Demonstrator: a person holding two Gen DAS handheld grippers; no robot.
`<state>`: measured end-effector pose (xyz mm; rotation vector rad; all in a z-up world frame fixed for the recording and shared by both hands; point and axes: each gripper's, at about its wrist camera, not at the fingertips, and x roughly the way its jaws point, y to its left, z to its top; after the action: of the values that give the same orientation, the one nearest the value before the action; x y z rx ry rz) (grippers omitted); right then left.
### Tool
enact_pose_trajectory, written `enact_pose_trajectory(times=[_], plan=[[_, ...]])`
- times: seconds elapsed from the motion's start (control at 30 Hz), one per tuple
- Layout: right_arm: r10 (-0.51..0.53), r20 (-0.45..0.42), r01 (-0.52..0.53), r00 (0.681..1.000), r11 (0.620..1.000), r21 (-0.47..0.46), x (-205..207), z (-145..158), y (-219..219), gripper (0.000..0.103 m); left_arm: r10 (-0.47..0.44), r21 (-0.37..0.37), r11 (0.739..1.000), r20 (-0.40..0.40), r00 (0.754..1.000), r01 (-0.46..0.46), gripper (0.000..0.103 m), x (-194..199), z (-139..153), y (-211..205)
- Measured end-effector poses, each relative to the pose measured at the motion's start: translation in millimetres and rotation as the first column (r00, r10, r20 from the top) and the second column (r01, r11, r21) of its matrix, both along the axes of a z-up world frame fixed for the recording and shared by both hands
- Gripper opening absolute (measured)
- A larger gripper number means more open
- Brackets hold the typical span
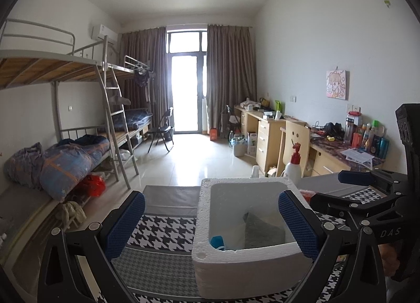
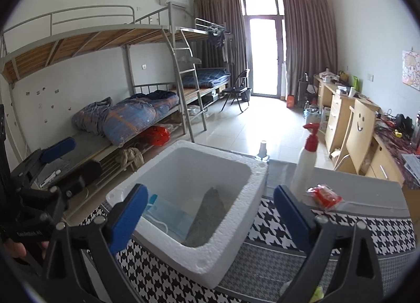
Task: Organize soft objects
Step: 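Lower the grey cloth into the foam box and open the right tool, then move both tools back from the foam box toward the table items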
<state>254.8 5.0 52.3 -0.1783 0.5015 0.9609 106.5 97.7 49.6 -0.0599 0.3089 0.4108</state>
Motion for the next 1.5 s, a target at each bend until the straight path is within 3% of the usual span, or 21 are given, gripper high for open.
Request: enact_pose_trajectory(times=[1.5], plan=[[-0.227, 0.055, 0.221, 0.972, 0.971, 0.094, -14.2, 10.7, -124.9, 0.098, -0.183, 0.031, 0.983, 0.009, 0.983, 0.183, 0.102, 19.0, 9.3, -86.2]])
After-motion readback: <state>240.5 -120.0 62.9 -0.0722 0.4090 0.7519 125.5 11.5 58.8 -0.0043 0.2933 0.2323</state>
